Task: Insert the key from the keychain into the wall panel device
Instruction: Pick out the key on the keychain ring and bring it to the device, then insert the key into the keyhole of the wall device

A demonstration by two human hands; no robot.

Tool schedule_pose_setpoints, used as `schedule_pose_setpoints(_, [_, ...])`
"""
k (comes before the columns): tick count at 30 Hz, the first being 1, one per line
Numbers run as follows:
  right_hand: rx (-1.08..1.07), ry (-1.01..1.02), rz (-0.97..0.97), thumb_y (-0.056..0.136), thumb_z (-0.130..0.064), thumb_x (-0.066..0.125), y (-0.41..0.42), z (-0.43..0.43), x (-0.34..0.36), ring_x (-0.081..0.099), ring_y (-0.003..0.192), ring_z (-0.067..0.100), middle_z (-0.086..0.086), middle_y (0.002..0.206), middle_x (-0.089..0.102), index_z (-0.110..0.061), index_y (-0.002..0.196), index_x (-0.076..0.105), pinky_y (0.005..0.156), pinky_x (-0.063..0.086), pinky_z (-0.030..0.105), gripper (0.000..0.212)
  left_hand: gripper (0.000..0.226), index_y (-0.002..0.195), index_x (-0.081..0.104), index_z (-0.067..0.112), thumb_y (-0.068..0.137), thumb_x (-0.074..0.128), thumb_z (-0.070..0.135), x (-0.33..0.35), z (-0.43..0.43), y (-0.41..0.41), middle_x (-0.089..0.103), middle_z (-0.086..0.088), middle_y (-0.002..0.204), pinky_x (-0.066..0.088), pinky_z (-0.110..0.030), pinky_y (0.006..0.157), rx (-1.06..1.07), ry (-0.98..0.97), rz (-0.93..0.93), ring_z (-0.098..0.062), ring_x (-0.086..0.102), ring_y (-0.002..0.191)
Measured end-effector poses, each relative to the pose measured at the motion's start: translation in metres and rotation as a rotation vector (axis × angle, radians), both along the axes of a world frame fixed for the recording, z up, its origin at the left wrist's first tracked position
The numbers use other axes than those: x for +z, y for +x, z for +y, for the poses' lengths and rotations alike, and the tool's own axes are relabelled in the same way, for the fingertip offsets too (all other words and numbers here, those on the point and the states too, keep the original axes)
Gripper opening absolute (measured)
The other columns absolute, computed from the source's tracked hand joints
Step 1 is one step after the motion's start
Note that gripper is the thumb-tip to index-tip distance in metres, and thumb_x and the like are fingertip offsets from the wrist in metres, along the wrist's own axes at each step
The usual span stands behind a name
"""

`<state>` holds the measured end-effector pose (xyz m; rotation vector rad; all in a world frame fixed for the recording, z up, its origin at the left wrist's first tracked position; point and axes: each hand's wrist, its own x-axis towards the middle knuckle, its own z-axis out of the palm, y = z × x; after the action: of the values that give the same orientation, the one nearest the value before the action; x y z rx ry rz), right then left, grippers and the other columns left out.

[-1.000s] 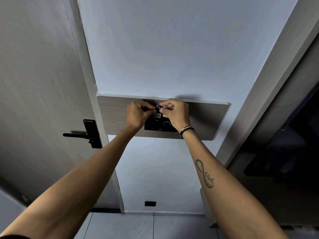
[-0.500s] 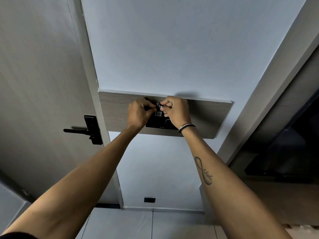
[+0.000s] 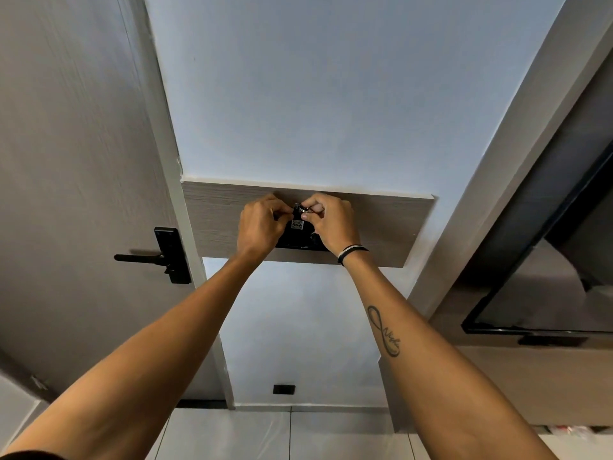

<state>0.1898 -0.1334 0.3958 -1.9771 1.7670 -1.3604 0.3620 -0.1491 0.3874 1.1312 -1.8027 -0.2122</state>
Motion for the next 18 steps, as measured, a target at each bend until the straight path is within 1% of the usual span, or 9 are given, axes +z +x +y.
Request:
schedule_pose_setpoints(2, [-0.004, 0.001, 0.003, 0.085, -0.012, 0.084, 0.001, 0.001, 0.000, 0.067, 0.071, 0.005, -0.011, 0.076, 0.071, -0.019, 0.099, 0.079, 0.075, 0.061, 0.029, 0.016, 0.008, 0.095, 0.086, 0.010, 0.088, 0.081, 0.013, 0.001, 0.002, 0.000, 0.082, -0.006, 0.097, 0.062, -0.042, 0.072, 0.006, 0.000, -0.016, -0.022, 0.074, 0.078])
schedule_pose_setpoints(6, [-0.001, 0.006, 0.021, 0.087, -0.014, 0.082, 0.003, 0.004, -0.002, 0.070, 0.078, 0.010, -0.004, 0.086, 0.080, -0.020, 0.102, 0.078, 0.077, 0.061, 0.029, 0.017, 0.011, 0.099, 0.086, 0.010, 0.091, 0.078, 0.012, 0.004, 0.007, 0.000, 0.082, -0.006, 0.101, 0.063, -0.041, 0.074, 0.016, 0.016, -0.054, -0.023, 0.074, 0.082])
schedule_pose_setpoints(9, [-0.006, 0.003, 0.042, 0.089, -0.014, 0.080, 0.004, 0.007, -0.003, 0.074, 0.084, 0.013, -0.001, 0.094, 0.081, -0.021, 0.107, 0.078, 0.079, 0.062, 0.030, 0.019, 0.014, 0.102, 0.086, 0.009, 0.093, 0.076, 0.011, 0.005, 0.009, 0.001, 0.082, -0.008, 0.104, 0.063, -0.041, 0.077, 0.017, 0.012, -0.074, -0.024, 0.075, 0.084])
schedule_pose_setpoints(12, [-0.011, -0.001, 0.054, 0.090, -0.017, 0.079, 0.005, 0.009, -0.005, 0.073, 0.086, 0.015, 0.000, 0.100, 0.081, -0.021, 0.114, 0.075, 0.081, 0.063, 0.033, 0.024, 0.016, 0.105, 0.086, 0.008, 0.094, 0.074, 0.008, 0.005, 0.010, 0.003, 0.083, -0.008, 0.106, 0.063, -0.040, 0.079, 0.012, 0.010, -0.084, -0.025, 0.076, 0.086])
schedule_pose_setpoints(14, [-0.014, 0.004, 0.072, 0.091, -0.021, 0.078, 0.003, 0.013, -0.008, 0.072, 0.083, 0.016, -0.002, 0.098, 0.080, -0.023, 0.120, 0.072, 0.080, 0.062, 0.033, 0.029, 0.017, 0.105, 0.085, 0.009, 0.094, 0.072, 0.008, 0.001, 0.011, 0.006, 0.083, -0.008, 0.107, 0.061, -0.037, 0.077, 0.020, 0.005, -0.109, -0.028, 0.076, 0.086])
schedule_pose_setpoints(16, [-0.021, 0.016, 0.110, 0.092, -0.023, 0.077, -0.002, 0.019, -0.013, 0.071, 0.082, 0.018, -0.004, 0.094, 0.080, -0.025, 0.124, 0.069, 0.079, 0.061, 0.033, 0.033, 0.018, 0.105, 0.085, 0.011, 0.094, 0.071, 0.010, -0.003, 0.015, 0.012, 0.082, -0.006, 0.109, 0.059, -0.038, 0.075, 0.040, 0.007, -0.161, -0.030, 0.076, 0.089])
schedule_pose_setpoints(18, [-0.050, 0.050, 0.156, 0.093, -0.024, 0.076, -0.013, 0.026, -0.018, 0.073, 0.085, 0.023, -0.002, 0.095, 0.080, -0.023, 0.124, 0.069, 0.079, 0.062, 0.037, 0.031, 0.019, 0.106, 0.085, 0.012, 0.096, 0.068, 0.013, -0.011, 0.019, 0.022, 0.081, -0.005, 0.112, 0.059, -0.041, 0.073, 0.062, 0.008, -0.245, -0.033, 0.074, 0.095])
